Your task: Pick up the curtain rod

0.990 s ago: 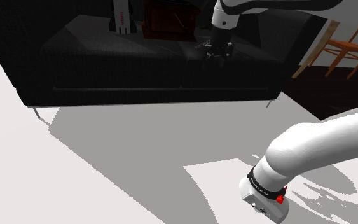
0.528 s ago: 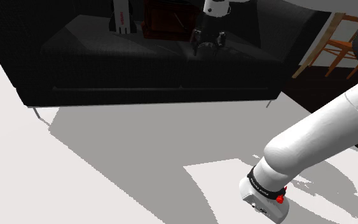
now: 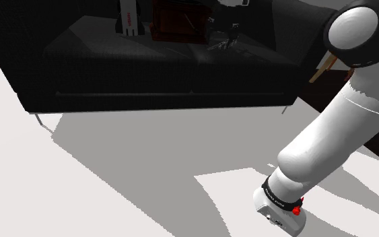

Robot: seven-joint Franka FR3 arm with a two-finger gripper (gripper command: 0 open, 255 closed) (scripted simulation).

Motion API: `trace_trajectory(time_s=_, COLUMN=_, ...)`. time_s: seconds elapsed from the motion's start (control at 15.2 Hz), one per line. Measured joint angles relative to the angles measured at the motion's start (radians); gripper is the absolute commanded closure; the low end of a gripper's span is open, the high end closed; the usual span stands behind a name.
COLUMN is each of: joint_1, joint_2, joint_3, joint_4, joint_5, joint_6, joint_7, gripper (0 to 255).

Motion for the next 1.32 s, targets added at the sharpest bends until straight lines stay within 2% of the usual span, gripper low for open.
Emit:
trace_trajectory(time_s=0.46, joint_1=-0.053, joint_2=0.174, joint_3=-0.060, joint_4=0.278, joint_5=0.007, joint_6=-0.068, joint_7=0.219, gripper=0)
trace_trajectory(time_s=0.73, joint_1=-0.062, joint_2=0.175, joint_3=-0.069, joint_4=0.248, joint_5=0.009, joint_6=-0.032, joint_7=0.240, gripper=0)
trace_trajectory(time_s=0.99, joint_1=-0.062, joint_2=0.154, joint_3=-0.069, joint_4=0.167, joint_5=0.008, joint_6=0.027, joint_7=0.244, gripper=0)
trace_trajectory(time_s=1.06, joint_1=-0.061, joint_2=0.152, joint_3=-0.069, joint_4=0.159, joint_5=0.008, joint_6=0.034, joint_7=0.245, gripper=255)
trace_trajectory(time_s=1.32, joint_1=-0.061, joint_2=0.151, joint_3=-0.069, joint_4=0.151, joint_5=0.008, joint_6=0.042, joint_7=0.245, gripper=255)
